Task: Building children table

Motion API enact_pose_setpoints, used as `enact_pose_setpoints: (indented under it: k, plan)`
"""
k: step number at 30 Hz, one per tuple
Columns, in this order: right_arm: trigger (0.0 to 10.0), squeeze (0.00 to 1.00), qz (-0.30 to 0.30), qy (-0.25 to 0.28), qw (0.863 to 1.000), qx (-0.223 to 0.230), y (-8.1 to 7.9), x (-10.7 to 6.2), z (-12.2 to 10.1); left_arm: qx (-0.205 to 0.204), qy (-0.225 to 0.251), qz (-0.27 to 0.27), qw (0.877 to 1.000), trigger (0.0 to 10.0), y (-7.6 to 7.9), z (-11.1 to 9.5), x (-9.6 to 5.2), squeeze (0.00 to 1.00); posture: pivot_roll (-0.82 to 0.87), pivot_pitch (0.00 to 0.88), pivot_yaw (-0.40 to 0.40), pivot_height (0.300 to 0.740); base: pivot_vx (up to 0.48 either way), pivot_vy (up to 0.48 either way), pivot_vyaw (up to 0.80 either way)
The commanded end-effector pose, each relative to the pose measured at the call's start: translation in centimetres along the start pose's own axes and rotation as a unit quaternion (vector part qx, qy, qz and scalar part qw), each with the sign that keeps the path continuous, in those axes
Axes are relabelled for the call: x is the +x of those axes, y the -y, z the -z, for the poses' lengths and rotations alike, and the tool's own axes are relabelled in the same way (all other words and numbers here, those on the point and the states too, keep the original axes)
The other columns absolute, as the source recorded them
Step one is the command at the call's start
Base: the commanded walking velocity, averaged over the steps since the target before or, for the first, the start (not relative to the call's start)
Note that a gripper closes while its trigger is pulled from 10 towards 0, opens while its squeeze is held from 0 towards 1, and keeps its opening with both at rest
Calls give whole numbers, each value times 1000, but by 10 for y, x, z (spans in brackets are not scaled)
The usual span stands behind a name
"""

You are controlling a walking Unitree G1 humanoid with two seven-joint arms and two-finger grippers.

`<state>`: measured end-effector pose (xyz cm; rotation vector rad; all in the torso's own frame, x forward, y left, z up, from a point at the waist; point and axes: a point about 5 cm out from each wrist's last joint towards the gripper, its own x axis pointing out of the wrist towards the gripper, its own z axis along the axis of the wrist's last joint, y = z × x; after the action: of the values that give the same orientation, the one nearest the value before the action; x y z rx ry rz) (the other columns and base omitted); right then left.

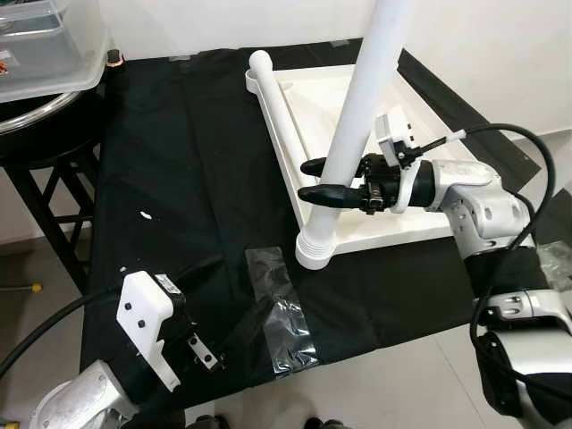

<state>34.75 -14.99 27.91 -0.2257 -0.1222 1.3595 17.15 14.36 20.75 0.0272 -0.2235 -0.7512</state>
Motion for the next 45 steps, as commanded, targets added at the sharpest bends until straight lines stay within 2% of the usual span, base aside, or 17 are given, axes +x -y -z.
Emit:
enact_pose_setpoints:
  k: [1,4,12,13,14,15,16,18,19,21,30,31,33,34,35,41,45]
  plan:
    - [0,0,32,-5,999,16,-7,-5,13,10,-1,1,1000,10000,2,-2,-2,0,90,253,-90,740,0,0,0]
    - [0,0,111,-1,993,28,-15,2,27,10,0,0,1000,10000,2,-2,-2,0,84,257,-94,740,0,0,0]
    - [0,0,111,-1,993,28,-15,2,27,10,0,0,1000,10000,2,-2,-2,0,84,257,-94,740,0,0,0]
    - [0,0,177,1,983,50,-21,8,36,10,-1,-1,1000,10000,1,-2,-2,0,83,257,-93,740,0,0,0]
    - [0,0,303,-55,949,64,-57,28,75,9,1,2,1000,10000,0,-1,0,0,68,242,-67,740,0,0,0]
    - [0,0,303,-55,949,64,-57,28,75,9,1,2,1000,10000,0,-1,0,0,68,242,-67,740,0,0,0]
    - [0,0,401,-83,910,65,-83,35,90,9,3,5,1000,10000,-2,-1,1,0,67,237,-66,740,0,0,0]
    - [0,0,401,-83,910,65,-83,35,90,9,3,5,1000,10000,-2,-1,1,0,67,237,-66,740,0,0,0]
    - [0,0,461,-96,880,63,-98,37,94,9,4,7,1000,10000,-3,-1,3,0,72,233,-66,740,0,0,0]
    - [0,0,485,-96,867,58,-102,39,94,10,5,9,1000,10000,-4,-1,4,0,73,232,-64,740,0,0,0]
    - [0,0,497,-79,863,51,-94,40,88,12,5,12,1000,10000,-4,-1,5,0,74,228,-58,740,0,0,0]
    - [9020,0,509,-82,855,50,-98,41,85,12,5,13,1000,10000,-4,-1,5,0,74,228,-58,740,0,0,0]
    - [9020,0,521,-85,848,49,-102,43,83,12,5,14,1000,10000,-4,-1,6,0,72,228,-56,740,0,0,0]
    - [10000,804,527,-79,845,49,-103,43,79,11,5,15,1000,10000,-4,-1,6,0,72,228,-57,740,0,0,0]
    - [10000,1000,520,-65,850,48,-102,44,74,11,5,16,1000,10000,-4,-1,6,0,72,228,-57,740,0,0,0]
    - [10000,1000,439,20,898,37,-83,41,43,9,5,18,1000,10000,-3,0,6,0,67,231,-57,740,0,0,0]
    - [10000,1000,399,33,916,29,-78,39,34,8,5,18,1000,10000,-3,0,6,0,68,232,-59,740,0,0,0]
